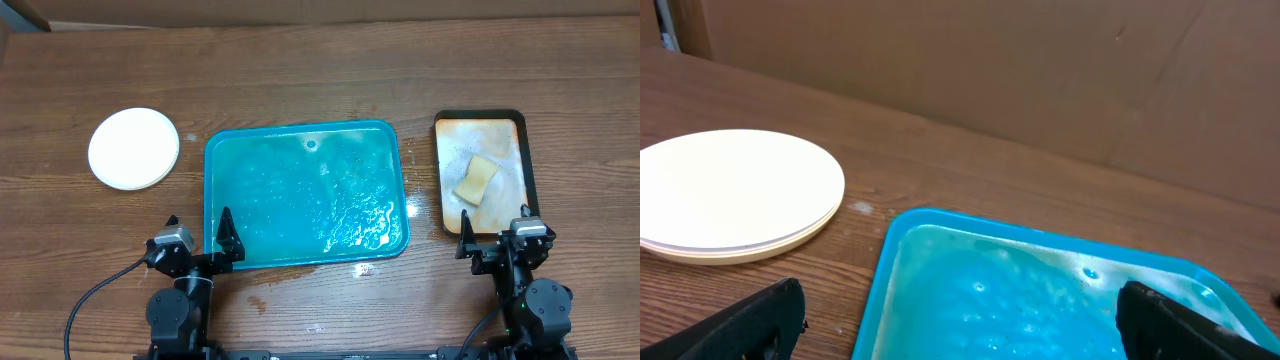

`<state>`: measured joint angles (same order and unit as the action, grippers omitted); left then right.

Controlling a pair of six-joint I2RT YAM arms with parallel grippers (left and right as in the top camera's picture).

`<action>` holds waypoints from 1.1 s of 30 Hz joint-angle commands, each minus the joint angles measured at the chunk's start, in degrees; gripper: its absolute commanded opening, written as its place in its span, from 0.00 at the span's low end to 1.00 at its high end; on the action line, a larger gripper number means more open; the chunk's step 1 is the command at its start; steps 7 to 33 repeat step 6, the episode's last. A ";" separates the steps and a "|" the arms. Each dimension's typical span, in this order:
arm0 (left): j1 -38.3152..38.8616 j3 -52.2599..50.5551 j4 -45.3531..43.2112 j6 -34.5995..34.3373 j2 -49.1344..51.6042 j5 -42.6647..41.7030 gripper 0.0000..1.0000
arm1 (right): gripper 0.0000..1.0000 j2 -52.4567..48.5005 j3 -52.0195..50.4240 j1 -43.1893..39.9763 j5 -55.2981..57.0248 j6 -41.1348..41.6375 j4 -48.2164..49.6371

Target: Clean dirty plates on tray and stack at the side

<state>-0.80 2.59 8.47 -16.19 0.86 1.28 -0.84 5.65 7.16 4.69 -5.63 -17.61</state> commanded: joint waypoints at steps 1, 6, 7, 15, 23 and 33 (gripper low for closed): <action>-0.31 -0.52 -0.35 -0.13 -0.66 0.22 1.00 | 1.00 0.68 -0.35 -0.20 -0.28 -0.20 0.44; -0.31 -0.52 -0.35 -0.13 -0.66 0.22 1.00 | 1.00 0.68 -0.35 -0.20 -0.28 -0.20 0.44; -0.31 -0.52 -0.35 -0.13 -0.66 0.22 1.00 | 1.00 0.68 -0.35 -0.20 -0.28 -0.20 0.44; -0.31 -0.52 -0.35 -0.13 -0.66 0.22 1.00 | 1.00 0.68 -0.35 -0.20 -0.28 -0.20 0.44; -0.31 -0.52 -0.35 -0.13 -0.66 0.22 1.00 | 1.00 0.68 -0.35 -0.20 -0.28 -0.20 0.44; -0.31 -0.52 -0.35 -0.13 -0.66 0.22 1.00 | 1.00 0.68 -0.35 -0.20 -0.28 -0.20 0.44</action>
